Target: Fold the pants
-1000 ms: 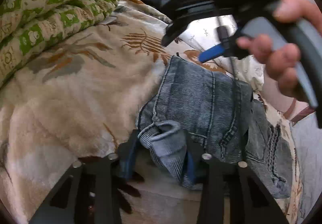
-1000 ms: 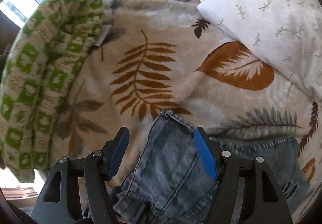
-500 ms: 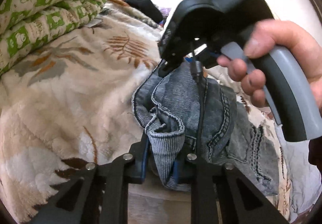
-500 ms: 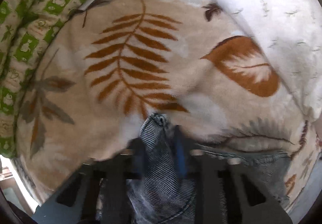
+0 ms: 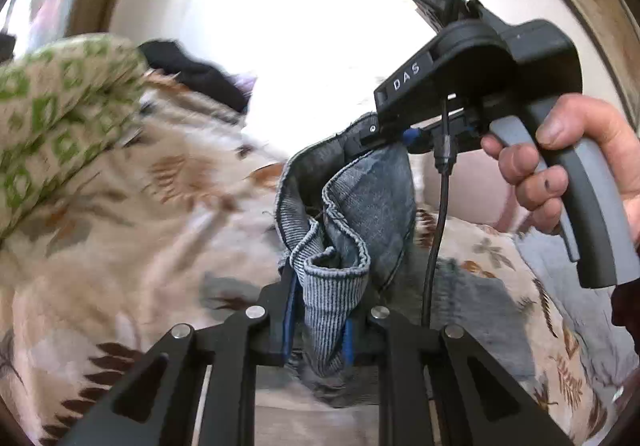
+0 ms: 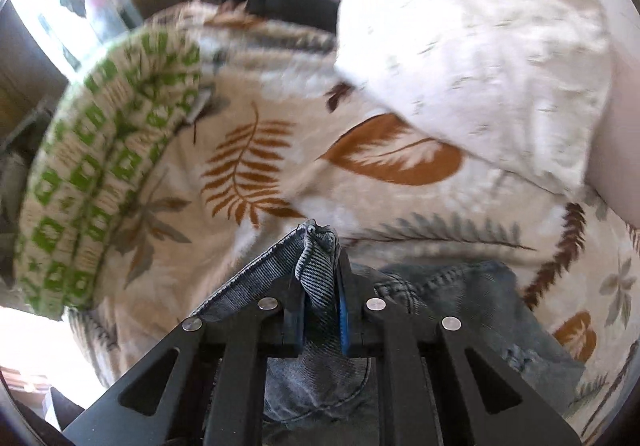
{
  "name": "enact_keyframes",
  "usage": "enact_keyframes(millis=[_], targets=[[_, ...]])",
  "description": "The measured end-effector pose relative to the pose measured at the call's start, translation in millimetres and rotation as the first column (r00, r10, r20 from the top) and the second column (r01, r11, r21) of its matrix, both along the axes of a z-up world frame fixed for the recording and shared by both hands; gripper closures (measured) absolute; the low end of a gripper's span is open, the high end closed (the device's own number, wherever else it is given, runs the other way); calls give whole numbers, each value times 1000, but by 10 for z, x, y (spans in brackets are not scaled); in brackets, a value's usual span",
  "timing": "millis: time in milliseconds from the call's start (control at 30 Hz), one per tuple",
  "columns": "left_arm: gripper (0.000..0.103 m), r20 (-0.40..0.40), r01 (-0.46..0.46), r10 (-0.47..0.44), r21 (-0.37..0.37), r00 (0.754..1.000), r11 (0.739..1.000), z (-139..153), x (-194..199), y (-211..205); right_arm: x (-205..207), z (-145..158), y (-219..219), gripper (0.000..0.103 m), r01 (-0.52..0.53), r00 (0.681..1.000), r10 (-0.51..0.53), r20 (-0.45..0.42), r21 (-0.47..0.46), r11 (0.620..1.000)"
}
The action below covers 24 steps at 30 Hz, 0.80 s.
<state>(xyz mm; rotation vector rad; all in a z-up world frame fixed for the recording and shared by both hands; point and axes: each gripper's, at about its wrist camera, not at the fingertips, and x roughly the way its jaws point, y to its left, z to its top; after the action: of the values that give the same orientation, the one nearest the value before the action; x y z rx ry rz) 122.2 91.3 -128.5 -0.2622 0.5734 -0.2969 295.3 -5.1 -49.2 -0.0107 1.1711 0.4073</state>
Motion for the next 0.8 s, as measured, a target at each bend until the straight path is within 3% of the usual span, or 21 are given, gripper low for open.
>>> enact_keyframes(millis=[200,333,567,800], targets=[[83,69,153,-154,22,986,988,243,-123,-696,-217,162,-723,92,93,993,-97,64,63,994],[84,61,272,-276,65,959,960,221,-171,-1320,-331,136,-1345,92,175,981,-182,65,104,979],[84,-7,407,-410,146,912,902,-84,-203,-2248,-572,-217,-2390,92,319,944,-328,19,192,928],[84,-52,486,-485,197,873,852,-365,-187,-2649,-815,-719,-3215,93,430,899,-437,-38,267,862]])
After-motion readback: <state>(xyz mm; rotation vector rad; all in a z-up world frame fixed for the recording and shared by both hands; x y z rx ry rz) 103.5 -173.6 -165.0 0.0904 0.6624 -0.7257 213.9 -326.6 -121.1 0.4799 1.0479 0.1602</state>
